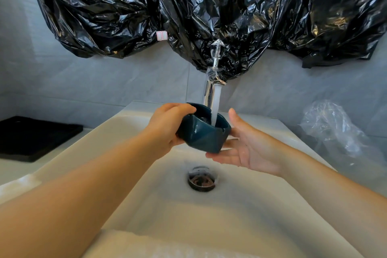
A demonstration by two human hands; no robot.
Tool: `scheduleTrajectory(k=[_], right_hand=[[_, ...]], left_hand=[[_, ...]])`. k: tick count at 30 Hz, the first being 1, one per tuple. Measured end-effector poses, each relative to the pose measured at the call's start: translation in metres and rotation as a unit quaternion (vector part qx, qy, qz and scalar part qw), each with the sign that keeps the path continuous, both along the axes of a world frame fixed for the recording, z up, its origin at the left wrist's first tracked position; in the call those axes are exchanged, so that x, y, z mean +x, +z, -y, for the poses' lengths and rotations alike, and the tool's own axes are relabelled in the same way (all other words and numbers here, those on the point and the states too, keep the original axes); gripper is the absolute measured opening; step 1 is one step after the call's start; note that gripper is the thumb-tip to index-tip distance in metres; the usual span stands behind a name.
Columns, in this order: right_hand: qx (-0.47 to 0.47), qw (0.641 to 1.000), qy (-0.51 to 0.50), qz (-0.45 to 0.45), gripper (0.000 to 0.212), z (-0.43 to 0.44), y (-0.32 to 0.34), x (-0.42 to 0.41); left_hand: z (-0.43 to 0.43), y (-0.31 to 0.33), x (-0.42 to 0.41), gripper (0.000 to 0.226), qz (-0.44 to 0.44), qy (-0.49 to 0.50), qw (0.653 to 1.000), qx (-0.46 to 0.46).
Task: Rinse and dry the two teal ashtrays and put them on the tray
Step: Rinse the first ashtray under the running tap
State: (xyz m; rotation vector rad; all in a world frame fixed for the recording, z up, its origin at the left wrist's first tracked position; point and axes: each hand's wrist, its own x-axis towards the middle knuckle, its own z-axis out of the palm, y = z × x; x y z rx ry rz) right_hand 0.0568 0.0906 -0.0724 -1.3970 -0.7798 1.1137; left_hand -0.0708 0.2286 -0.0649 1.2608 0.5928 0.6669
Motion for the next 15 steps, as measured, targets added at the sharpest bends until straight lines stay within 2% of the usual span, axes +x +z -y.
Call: scheduleTrajectory(k=[2, 6, 9, 12, 15], right_hand=[[0.001, 0.998, -0.048, -0.048, 0.053, -0.002, -0.003, -0.002], [-0.003, 0.993, -0.12, 0.02, 0.027, -0.003, -0.006, -0.005], [-0.01, 0.979, -0.154, 0.132, 0.026, -0.004, -0.006, -0.001], [-0.012, 0.95, -0.192, 0.247, 0.025, -0.004, -0.003, -0.002], [-0.019, 0.938, -0.208, 0.275, 0.034, -0.002, 0.004, -0.001]], left_hand=[[0.002, -0.003, 0.002, 0.024, 0.001, -0.01, 1.0, 0.016], [0.005, -0.002, 0.003, 0.035, -0.012, -0.058, 0.998, -0.004], [0.004, -0.003, 0.001, 0.03, -0.05, -0.077, 0.995, -0.022], [0.003, -0.005, -0.003, 0.029, -0.087, -0.093, 0.989, -0.07], [0.006, -0.006, -0.004, 0.029, -0.084, -0.107, 0.985, -0.109]])
